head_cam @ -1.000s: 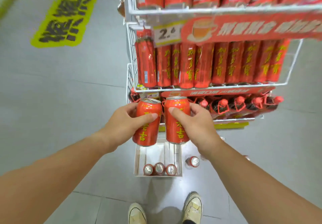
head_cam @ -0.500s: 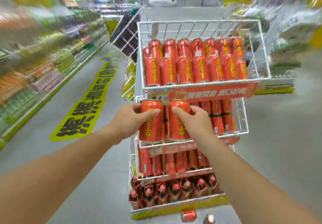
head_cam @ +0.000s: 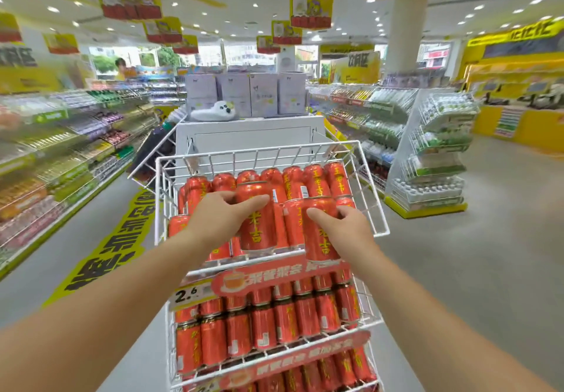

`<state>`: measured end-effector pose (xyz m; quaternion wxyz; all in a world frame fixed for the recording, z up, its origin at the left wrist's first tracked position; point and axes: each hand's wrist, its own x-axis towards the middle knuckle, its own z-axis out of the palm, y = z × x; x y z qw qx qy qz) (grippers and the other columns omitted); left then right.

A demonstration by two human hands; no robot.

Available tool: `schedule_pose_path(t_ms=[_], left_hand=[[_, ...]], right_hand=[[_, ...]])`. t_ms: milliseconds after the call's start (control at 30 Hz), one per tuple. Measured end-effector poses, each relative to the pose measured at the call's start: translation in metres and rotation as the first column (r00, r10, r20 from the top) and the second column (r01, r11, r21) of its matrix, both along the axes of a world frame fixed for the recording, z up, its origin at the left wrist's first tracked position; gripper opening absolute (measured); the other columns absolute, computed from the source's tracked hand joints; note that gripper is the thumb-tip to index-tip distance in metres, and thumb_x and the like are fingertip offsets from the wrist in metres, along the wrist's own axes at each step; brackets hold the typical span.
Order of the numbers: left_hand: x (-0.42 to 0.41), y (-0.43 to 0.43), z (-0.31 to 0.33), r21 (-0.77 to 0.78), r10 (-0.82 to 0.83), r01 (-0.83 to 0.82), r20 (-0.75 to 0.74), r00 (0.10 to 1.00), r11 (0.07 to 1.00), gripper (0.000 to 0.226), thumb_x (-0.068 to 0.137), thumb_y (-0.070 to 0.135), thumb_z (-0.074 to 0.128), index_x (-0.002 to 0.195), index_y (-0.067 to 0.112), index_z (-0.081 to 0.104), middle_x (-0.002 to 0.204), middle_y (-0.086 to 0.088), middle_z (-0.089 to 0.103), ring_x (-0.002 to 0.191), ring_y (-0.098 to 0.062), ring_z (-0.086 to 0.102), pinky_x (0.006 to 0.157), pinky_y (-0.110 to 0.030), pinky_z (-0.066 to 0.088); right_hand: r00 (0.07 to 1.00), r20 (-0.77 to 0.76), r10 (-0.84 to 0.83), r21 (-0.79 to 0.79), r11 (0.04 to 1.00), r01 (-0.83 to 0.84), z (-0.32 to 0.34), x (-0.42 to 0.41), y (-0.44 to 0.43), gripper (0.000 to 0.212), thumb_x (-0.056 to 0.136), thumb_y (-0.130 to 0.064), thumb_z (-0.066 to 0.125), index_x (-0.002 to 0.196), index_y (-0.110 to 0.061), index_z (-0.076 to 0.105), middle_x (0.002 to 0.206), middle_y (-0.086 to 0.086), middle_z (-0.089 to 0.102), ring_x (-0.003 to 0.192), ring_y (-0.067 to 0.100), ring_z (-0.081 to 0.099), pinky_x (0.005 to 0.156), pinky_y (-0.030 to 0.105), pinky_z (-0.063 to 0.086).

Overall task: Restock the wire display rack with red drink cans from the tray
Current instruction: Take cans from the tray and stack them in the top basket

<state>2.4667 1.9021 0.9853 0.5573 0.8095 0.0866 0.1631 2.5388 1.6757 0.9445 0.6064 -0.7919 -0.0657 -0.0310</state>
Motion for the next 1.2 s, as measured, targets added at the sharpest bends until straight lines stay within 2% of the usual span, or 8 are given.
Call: schedule_pose_path(t_ms=[133, 333, 467, 567, 700, 900, 1100, 1200], left_hand=[[0.065, -0.029, 0.004, -0.006, 0.023, -0.023, 0.006, 1.0, 1.0, 0.095, 0.04, 0.085, 0.079, 0.105, 0.017, 0.075, 0.098, -0.001, 0.077, 0.092, -0.025, 0.074, 0.088, -0.049, 0.059], [0.129, -0.065, 0.01, -0.055, -0.004, 0.005, 0.017, 1.0, 0.998, 0.038, 0.069, 0.051, 0.085, 0.09, 0.02, 0.08, 0.084, 0.003, 0.079, 0.079, -0.016, 0.074, 0.087, -0.047, 0.06], [0.157, -0.068, 0.004, -0.05, 0.018, -0.019, -0.013, 1.0, 0.999, 0.057, 0.063, 0.062, 0.084, 0.098, 0.018, 0.078, 0.089, 0.0, 0.078, 0.072, -0.015, 0.071, 0.061, -0.033, 0.06], [0.167, -0.064, -0.001, -0.029, 0.047, -0.048, -0.043, 0.998, 0.998, 0.075, 0.053, 0.076, 0.08, 0.102, 0.018, 0.077, 0.094, 0.0, 0.079, 0.082, -0.018, 0.073, 0.076, -0.041, 0.063], [0.174, -0.063, 0.0, -0.062, 0.029, -0.032, -0.053, 0.998, 0.998, 0.054, 0.062, 0.061, 0.083, 0.093, 0.017, 0.08, 0.087, 0.001, 0.08, 0.087, -0.025, 0.076, 0.086, -0.053, 0.06], [0.175, -0.051, 0.008, -0.051, 0.089, -0.091, -0.039, 0.995, 0.994, 0.037, 0.073, 0.051, 0.082, 0.087, 0.017, 0.08, 0.081, 0.002, 0.079, 0.072, -0.015, 0.073, 0.084, -0.048, 0.061], [0.158, -0.024, 0.013, -0.06, 0.143, -0.144, -0.031, 0.989, 0.988, 0.042, 0.069, 0.053, 0.084, 0.091, 0.017, 0.08, 0.089, -0.005, 0.08, 0.074, -0.015, 0.074, 0.08, -0.041, 0.062], [0.144, -0.001, 0.018, -0.053, 0.221, -0.222, -0.027, 0.975, 0.973, 0.042, 0.07, 0.054, 0.084, 0.088, 0.017, 0.08, 0.08, 0.0, 0.078, 0.069, -0.015, 0.07, 0.082, -0.046, 0.062]], right_hand=[[0.999, 0.007, -0.034, -0.064, 0.997, 0.034, 0.007, 0.065, -0.038, 0.069, 0.059, -0.073, 0.069, 0.09, -0.011, 0.064, 0.074, -0.003, 0.059, 0.07, 0.022, 0.058, 0.063, 0.035, 0.047], [0.998, -0.015, -0.066, -0.068, 0.996, 0.065, 0.004, 0.129, -0.062, 0.071, 0.074, -0.059, 0.076, 0.124, -0.014, 0.052, 0.115, 0.002, 0.058, 0.103, 0.021, 0.059, 0.084, 0.038, 0.05], [0.998, -0.021, -0.063, -0.122, 0.991, 0.06, -0.011, 0.151, -0.06, 0.06, 0.08, -0.052, 0.076, 0.117, -0.014, 0.047, 0.112, 0.004, 0.058, 0.098, 0.023, 0.059, 0.077, 0.035, 0.045], [0.998, -0.044, -0.052, -0.171, 0.984, 0.043, -0.027, 0.159, -0.054, 0.055, 0.081, -0.052, 0.076, 0.117, -0.015, 0.054, 0.11, 0.001, 0.062, 0.099, 0.021, 0.06, 0.079, 0.034, 0.046], [0.998, -0.062, -0.023, -0.164, 0.986, 0.012, -0.039, 0.166, -0.047, 0.038, 0.085, -0.048, 0.073, 0.107, -0.019, 0.066, 0.096, -0.002, 0.071, 0.088, 0.017, 0.068, 0.078, 0.033, 0.055], [0.999, -0.025, -0.03, -0.252, 0.968, 0.023, -0.042, 0.165, -0.043, 0.03, 0.087, -0.053, 0.068, 0.097, -0.025, 0.065, 0.086, -0.006, 0.069, 0.081, 0.015, 0.066, 0.07, 0.032, 0.05], [0.996, 0.066, -0.056, -0.449, 0.89, 0.08, -0.034, 0.154, -0.038, 0.057, 0.087, -0.059, 0.061, 0.122, -0.015, 0.054, 0.119, 0.006, 0.064, 0.113, 0.031, 0.061, 0.09, 0.042, 0.052], [0.988, 0.149, -0.037, -0.562, 0.819, 0.116, -0.028, 0.146, -0.033, 0.053, 0.091, -0.056, 0.056, 0.123, -0.015, 0.048, 0.122, 0.008, 0.059, 0.112, 0.033, 0.059, 0.09, 0.044, 0.051]])
